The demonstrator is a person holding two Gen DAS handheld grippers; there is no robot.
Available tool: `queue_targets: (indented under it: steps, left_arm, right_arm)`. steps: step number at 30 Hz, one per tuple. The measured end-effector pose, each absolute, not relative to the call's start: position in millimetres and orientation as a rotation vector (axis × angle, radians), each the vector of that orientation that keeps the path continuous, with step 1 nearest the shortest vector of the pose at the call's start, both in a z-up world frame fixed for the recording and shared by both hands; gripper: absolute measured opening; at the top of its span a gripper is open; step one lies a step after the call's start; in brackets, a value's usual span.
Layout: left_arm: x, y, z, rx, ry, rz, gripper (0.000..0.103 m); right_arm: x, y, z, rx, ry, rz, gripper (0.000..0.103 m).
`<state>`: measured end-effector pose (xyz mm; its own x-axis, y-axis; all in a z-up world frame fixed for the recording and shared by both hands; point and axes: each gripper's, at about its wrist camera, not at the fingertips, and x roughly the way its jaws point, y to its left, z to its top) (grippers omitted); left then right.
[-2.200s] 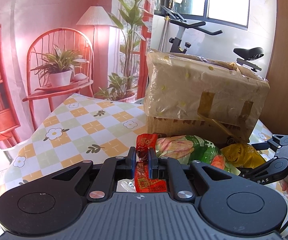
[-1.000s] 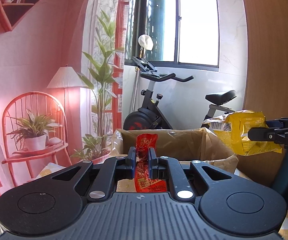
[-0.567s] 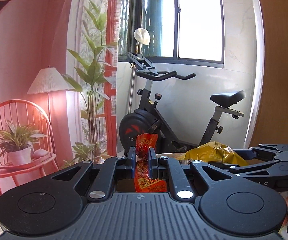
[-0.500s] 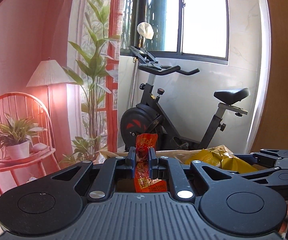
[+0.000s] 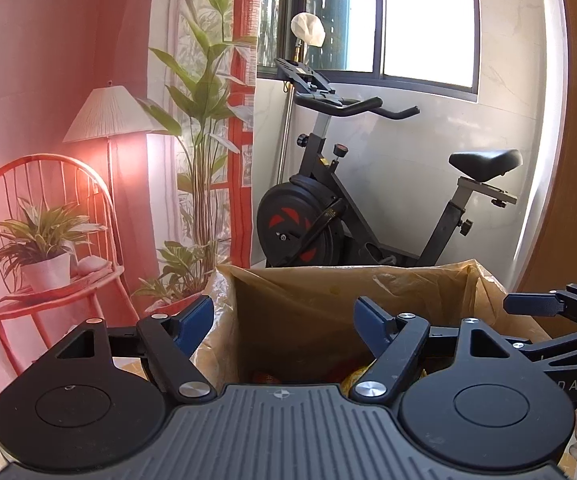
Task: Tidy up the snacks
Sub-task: 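Open both grippers to drop the red packet and yellow bag into the box, then move both grippers back down to the snacks in front of the box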
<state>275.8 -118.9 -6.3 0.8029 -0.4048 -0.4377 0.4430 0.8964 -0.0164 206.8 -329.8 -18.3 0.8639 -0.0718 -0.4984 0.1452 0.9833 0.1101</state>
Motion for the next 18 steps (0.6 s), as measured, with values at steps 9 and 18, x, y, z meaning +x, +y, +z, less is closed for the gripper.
queue_targets:
  steps: [9, 18]
  left_arm:
    - [239, -75, 1, 0.065, 0.450, -0.420, 0.082]
    - [194, -16, -16, 0.055, 0.477, -0.372, 0.084]
  right_arm:
    - [164, -314, -7, 0.124, 0.488, -0.066, 0.092]
    - [130, -298, -15, 0.158, 0.474, -0.019, 0.094]
